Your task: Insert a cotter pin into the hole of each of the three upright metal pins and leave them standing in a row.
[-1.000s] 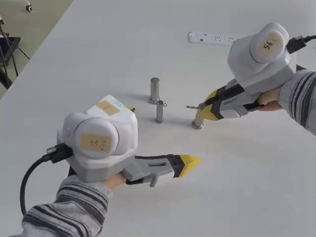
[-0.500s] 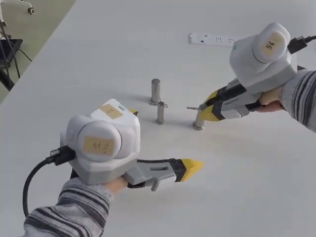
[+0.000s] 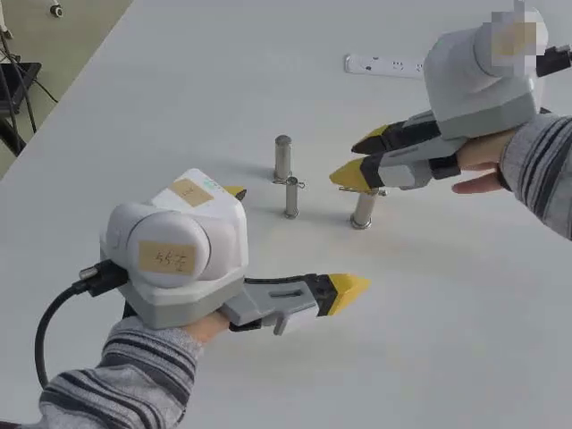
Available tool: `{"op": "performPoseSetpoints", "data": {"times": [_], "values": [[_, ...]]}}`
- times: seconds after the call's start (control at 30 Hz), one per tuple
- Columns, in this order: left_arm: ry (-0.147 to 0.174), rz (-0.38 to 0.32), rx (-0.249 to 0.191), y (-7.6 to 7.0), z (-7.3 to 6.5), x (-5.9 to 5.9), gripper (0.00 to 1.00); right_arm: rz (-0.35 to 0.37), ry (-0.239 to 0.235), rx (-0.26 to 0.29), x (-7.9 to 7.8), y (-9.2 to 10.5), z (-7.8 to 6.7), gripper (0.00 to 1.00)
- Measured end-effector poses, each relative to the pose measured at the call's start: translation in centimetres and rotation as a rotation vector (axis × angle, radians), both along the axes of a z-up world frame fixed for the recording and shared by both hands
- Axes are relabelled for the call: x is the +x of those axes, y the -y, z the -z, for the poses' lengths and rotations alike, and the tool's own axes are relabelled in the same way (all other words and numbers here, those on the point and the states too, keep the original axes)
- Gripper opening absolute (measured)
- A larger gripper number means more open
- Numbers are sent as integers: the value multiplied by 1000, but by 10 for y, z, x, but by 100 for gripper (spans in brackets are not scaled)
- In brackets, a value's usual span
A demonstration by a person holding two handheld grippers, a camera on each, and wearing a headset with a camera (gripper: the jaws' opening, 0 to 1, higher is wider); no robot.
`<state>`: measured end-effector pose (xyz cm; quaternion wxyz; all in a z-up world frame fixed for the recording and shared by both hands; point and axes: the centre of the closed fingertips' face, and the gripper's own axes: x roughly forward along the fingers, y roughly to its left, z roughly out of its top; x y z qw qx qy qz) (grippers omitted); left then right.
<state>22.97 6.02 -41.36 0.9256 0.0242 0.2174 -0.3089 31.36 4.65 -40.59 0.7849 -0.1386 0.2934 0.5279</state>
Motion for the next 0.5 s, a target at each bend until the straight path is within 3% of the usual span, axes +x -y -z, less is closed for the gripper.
{"op": "performPoseSetpoints", "data": {"times": [0.1, 0.27, 0.37, 0.5], "values": [[-4, 3, 14, -1, 2, -1, 99, 13, 17, 20, 5, -12, -3, 30], [-17, -16, 0, -4, 2, -1, 99, 61, 33, 46, 20, -28, -1, 29], [-29, -27, -5, -6, 2, -1, 99, 88, 25, 55, 28, -37, 5, 29], [-37, -27, -6, -7, 3, -3, 99, 72, 10, 39, 28, -48, 15, 28]]}}
